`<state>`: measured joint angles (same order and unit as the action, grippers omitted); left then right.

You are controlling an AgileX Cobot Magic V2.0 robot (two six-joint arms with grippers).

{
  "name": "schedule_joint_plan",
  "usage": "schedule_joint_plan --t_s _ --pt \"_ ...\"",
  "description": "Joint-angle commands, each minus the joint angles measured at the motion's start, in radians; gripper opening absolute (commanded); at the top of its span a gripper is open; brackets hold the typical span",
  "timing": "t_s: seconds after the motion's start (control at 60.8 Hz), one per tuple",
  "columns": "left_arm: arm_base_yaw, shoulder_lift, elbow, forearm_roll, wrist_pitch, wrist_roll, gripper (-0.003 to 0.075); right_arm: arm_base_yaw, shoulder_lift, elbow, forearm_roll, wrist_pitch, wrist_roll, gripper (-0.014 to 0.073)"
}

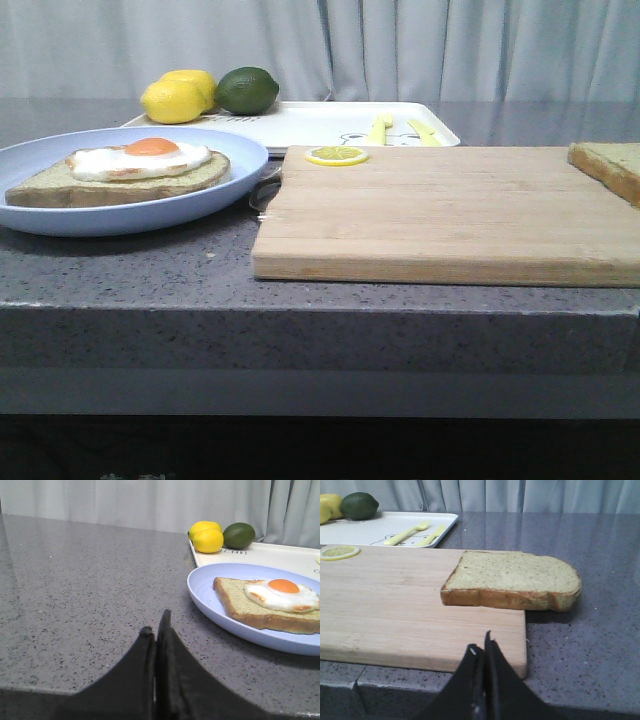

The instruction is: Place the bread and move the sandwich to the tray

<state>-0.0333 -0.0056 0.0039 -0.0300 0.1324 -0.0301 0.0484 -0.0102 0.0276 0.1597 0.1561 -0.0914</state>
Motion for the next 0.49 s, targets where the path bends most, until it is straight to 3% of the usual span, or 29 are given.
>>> schedule_joint_plan --t_s 0.0,0.477 --pt "0.001 -0.022 0.010 -0.006 -0.089 -0.007 -0.0019 -0.001 -0.021 -0.004 -0.006 -0.073 -0.002 -0.0078" --pt "0.001 -0.022 0.010 -0.006 -0.127 -0.007 -0.0019 -0.001 -0.021 -0.004 -0.003 -0.077 -0.002 -0.0078"
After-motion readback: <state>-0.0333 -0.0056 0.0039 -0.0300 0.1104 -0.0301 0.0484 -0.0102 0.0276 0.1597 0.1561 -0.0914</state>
